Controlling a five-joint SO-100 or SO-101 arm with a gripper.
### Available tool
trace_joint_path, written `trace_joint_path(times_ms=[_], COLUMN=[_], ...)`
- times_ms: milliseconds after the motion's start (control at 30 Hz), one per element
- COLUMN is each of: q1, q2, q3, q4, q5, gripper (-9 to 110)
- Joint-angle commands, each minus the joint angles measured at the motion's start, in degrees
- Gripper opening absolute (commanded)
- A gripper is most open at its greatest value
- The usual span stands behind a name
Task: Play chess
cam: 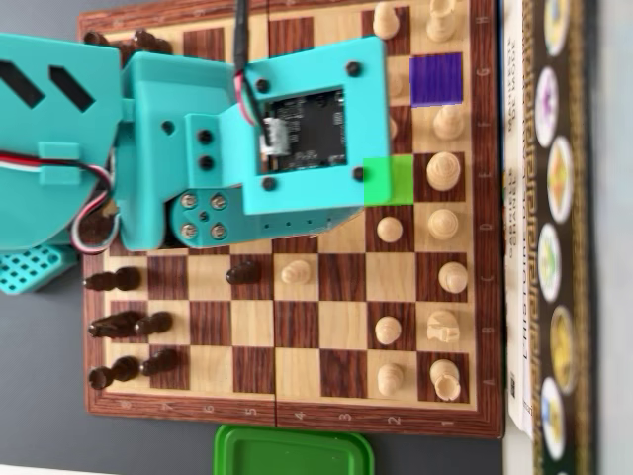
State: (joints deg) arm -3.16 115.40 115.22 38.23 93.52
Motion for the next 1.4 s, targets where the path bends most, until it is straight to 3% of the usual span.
trace_joint_path(times_ms=[0, 933, 1367], q1=[1.14, 2.81, 2.02], q2=[6.50, 55.37, 74.18], q3=[1.32, 30.59, 52.03], q4=[0.18, -0.53, -17.23], q5=[-0.18, -0.26, -5.01], gripper=[7, 9, 9])
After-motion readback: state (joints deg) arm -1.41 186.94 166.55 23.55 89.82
